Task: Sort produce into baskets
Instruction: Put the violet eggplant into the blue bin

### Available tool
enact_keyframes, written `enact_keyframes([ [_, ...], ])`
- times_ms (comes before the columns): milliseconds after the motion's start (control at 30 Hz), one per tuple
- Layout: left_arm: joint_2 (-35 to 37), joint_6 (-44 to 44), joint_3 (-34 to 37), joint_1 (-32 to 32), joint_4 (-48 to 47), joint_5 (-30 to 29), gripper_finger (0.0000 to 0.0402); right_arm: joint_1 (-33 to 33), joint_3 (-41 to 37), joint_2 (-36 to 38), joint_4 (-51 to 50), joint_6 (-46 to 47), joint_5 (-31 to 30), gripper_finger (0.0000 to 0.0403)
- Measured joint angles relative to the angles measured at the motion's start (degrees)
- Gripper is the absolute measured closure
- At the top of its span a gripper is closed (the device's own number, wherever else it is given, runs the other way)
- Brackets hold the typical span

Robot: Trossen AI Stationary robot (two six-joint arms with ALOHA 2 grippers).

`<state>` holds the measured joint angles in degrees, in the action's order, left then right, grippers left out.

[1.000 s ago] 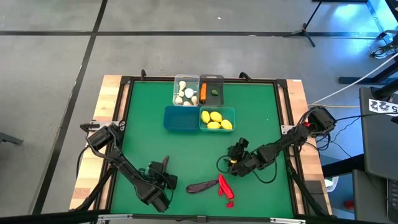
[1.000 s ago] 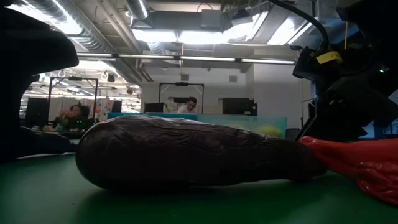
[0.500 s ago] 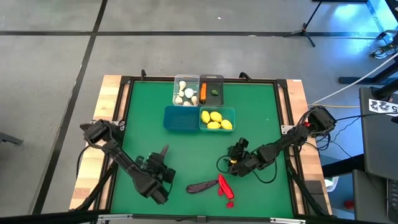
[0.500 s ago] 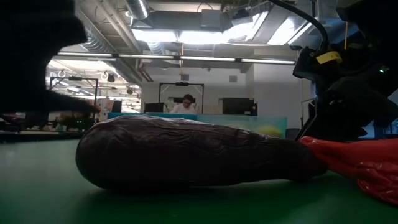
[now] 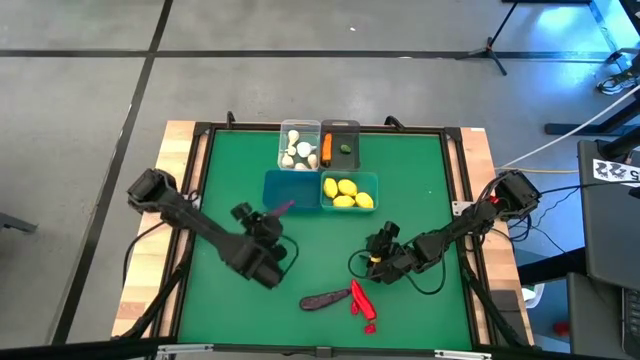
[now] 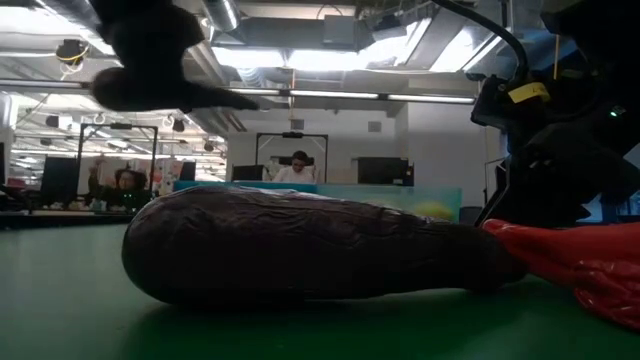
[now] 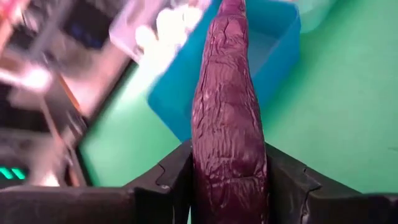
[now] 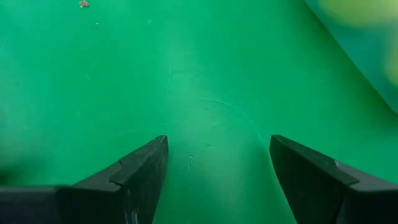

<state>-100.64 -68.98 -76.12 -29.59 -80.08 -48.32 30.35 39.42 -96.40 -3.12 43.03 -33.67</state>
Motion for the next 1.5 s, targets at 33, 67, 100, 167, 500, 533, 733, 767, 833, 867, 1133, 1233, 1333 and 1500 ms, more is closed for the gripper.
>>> enact_keyframes([
  [33, 0.60, 4.10, 0.00, 1.15, 0.61, -1.05, 0.0255, 0.00, 0.00, 0.00, 0.00, 0.00, -0.02, 0.0123],
  [67, 1.30, 8.01, 0.00, 2.30, 1.19, -2.11, 0.0254, 0.00, 0.00, 0.01, 0.00, 0.00, -0.18, 0.0123],
  [100, 2.13, 11.75, 0.00, 3.50, 2.04, -3.06, 0.0254, 0.00, 0.00, 0.01, -0.01, 0.00, -0.29, 0.0123],
  [167, 3.61, 18.95, 0.00, 5.96, 4.40, -4.70, 0.0254, 0.00, 0.00, 0.01, -0.01, 0.00, -0.42, 0.0123],
  [500, 7.79, 57.52, -0.02, 18.17, 23.08, 1.17, 0.0257, 0.00, 0.00, 0.00, -0.02, -0.02, -0.83, 0.0123],
  [533, 7.91, 60.83, -0.02, 19.32, 24.42, 3.88, 0.0257, 0.00, 0.00, 0.01, -0.03, -0.02, -0.83, 0.0123],
  [733, 8.02, 74.31, -0.02, 26.18, 29.41, 15.70, 0.0258, 0.00, 0.00, 0.00, -0.11, -0.02, -0.83, 0.0123],
  [767, 8.04, 75.43, -0.02, 27.42, 29.84, 16.81, 0.0258, 0.00, 0.00, 0.01, -0.11, -0.02, -0.83, 0.0123],
  [833, 8.05, 77.11, -0.02, 29.97, 30.39, 20.28, 0.0258, 0.00, 0.00, 0.00, -0.11, -0.02, -0.83, 0.0123],
  [867, 8.02, 77.87, -0.02, 31.27, 30.31, 22.45, 0.0258, 0.00, 0.00, 0.02, -0.13, -0.02, -0.83, 0.0123],
  [1133, 14.59, 81.59, 13.45, 38.51, 43.12, 31.65, 0.0258, 0.00, 0.00, 0.00, -0.50, -0.03, -0.83, 0.0123],
  [1233, 18.03, 81.59, 19.31, 39.90, 46.90, 32.61, 0.0257, 0.00, 0.00, 0.01, -0.56, -0.04, -0.83, 0.0123],
  [1333, 20.86, 81.64, 23.83, 40.96, 51.78, 36.05, 0.0252, 0.00, 0.00, 0.01, -0.62, -0.06, -0.85, 0.0123],
  [1500, 21.46, 83.76, 27.51, 42.94, 58.99, 39.68, 0.0250, 0.00, 0.00, 0.01, -0.57, 0.00, -0.85, 0.0123],
])
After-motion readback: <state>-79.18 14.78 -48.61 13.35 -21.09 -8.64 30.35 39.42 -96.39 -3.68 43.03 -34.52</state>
